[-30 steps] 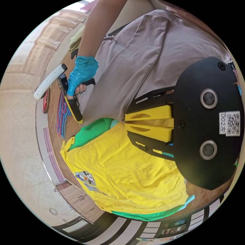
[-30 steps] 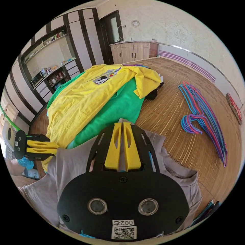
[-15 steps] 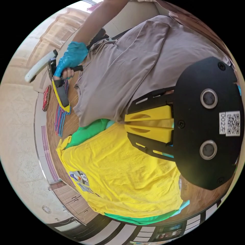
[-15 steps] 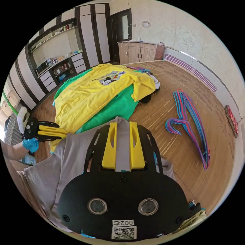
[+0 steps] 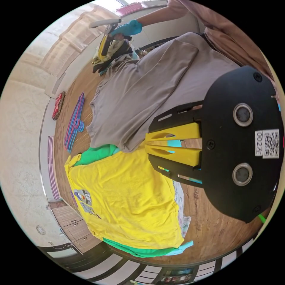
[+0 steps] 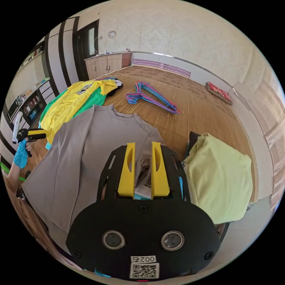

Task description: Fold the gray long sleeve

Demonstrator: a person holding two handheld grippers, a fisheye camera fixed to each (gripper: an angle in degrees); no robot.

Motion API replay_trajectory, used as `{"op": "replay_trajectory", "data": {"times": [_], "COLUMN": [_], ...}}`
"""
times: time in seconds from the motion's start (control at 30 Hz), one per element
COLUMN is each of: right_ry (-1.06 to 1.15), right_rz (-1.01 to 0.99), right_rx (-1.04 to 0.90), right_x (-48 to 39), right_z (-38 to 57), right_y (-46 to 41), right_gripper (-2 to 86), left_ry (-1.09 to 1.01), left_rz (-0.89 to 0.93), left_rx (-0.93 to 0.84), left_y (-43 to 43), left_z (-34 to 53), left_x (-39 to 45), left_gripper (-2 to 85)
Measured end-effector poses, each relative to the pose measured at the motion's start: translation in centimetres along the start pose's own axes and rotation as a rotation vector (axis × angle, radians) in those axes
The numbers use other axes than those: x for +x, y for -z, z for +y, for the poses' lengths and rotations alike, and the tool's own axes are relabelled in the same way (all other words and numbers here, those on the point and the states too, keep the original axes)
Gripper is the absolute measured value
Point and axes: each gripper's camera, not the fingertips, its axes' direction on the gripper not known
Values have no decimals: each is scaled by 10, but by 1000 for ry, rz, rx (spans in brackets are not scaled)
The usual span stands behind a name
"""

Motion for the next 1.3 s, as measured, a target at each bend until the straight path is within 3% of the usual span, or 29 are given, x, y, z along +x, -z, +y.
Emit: {"op": "replay_trajectory", "data": {"times": [0.37,0.53,0.7,1.07,1.3], "right_ry": [-208,-250,-189,-93,47], "right_rz": [25,0,101,322,280], "right_rx": [-48,3,110,105,139], "right_x": [19,29,31,44,50], "right_z": [102,121,131,148,148], "right_y": [-37,-37,-13,3,24], "right_gripper": [83,27,-6,-9,-8], "left_ry": [-156,-236,-332,-479,-558], "left_rz": [39,52,73,108,159], "left_rx": [-2,-15,-32,-90,-44], "left_y": [21,22,19,-6,-11], "left_z": [-22,-32,-50,-88,-123], "left_x": [88,128,173,251,299], "left_gripper": [-16,-17,-17,-13,39]}}
